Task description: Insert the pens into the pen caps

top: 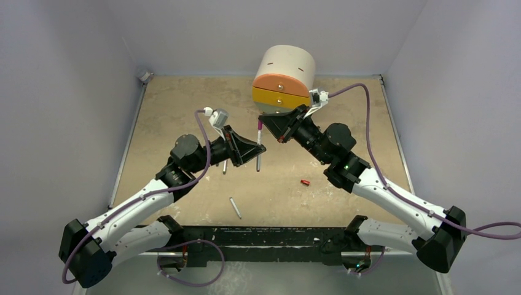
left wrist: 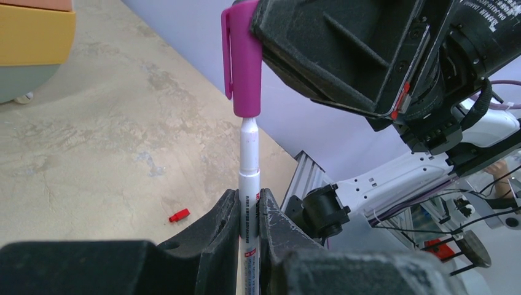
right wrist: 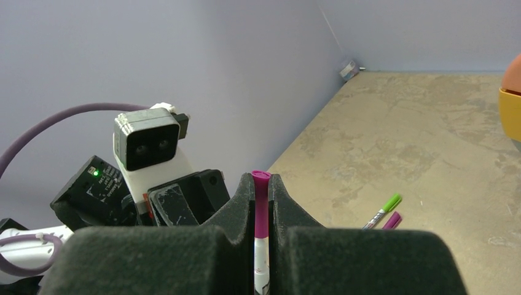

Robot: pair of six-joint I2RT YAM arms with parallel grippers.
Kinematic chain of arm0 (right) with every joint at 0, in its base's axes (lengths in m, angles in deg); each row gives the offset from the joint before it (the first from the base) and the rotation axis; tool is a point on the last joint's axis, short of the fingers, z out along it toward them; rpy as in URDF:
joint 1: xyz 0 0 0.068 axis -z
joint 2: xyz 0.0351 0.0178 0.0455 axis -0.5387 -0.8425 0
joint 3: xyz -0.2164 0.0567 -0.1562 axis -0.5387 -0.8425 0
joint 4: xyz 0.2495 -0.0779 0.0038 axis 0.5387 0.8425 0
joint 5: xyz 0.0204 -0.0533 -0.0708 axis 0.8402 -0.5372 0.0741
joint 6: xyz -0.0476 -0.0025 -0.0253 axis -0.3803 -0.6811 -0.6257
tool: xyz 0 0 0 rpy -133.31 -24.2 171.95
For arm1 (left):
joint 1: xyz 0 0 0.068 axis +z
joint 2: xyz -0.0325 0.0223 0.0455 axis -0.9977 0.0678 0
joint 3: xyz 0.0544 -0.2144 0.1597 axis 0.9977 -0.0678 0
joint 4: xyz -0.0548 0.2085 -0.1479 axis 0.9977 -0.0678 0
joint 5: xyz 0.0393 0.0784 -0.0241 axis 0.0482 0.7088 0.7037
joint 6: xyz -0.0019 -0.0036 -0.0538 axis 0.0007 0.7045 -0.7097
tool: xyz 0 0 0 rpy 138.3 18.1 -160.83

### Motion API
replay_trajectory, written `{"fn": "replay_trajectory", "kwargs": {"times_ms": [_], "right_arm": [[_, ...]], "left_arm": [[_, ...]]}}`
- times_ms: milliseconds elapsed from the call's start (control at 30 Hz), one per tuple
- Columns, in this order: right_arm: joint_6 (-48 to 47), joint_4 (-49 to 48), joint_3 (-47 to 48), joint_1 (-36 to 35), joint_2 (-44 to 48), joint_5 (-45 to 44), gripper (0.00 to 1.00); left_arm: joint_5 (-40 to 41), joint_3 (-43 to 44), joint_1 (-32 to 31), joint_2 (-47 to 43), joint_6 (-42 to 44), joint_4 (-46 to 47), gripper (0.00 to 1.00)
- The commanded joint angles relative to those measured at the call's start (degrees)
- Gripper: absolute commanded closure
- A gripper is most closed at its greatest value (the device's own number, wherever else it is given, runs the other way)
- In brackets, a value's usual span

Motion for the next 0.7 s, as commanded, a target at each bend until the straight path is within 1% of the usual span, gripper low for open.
{"fn": "replay_trajectory", "kwargs": {"times_ms": [0, 300, 400, 433, 467, 533, 600, 667], "right_arm": [[-0.3, -2.4, 0.6, 0.1, 1.0, 2.1, 1.00], [0.2, 0.1, -1.6, 0.1, 1.6, 4.0, 1.00], [0.1, 0.9, -2.2, 0.1, 2.4, 3.8, 1.00], [-0.1, 1.5, -2.1, 0.1, 2.8, 3.1, 0.98], [-0.2, 2.2, -2.1, 0.1, 3.2, 2.5, 0.91], [-0.8, 2.8, -1.7, 0.1, 4.3, 1.8, 0.79], [-1.8, 3.7, -0.7, 0.1, 5.2, 1.0, 0.72], [-2.8, 5.5, 0.6, 0.1, 5.9, -0.2, 0.65]], "left_arm": [[1.6, 3.6, -0.2, -0.1, 1.9, 2.8, 1.00], [3.0, 10.0, -0.3, 3.3, 6.4, 0.5, 1.00], [4.1, 12.1, -0.2, 3.7, 9.1, -2.1, 1.00], [4.6, 12.7, -0.2, 3.8, 10.3, -3.3, 1.00], [5.0, 13.5, -0.2, 4.0, 11.8, -5.0, 1.00], [5.3, 15.0, -0.2, 4.3, 15.0, -9.1, 1.00], [6.3, 15.9, -0.2, 4.1, 17.6, -13.4, 1.00], [7.3, 15.9, -0.2, 3.7, 18.9, -15.1, 1.00]]}}
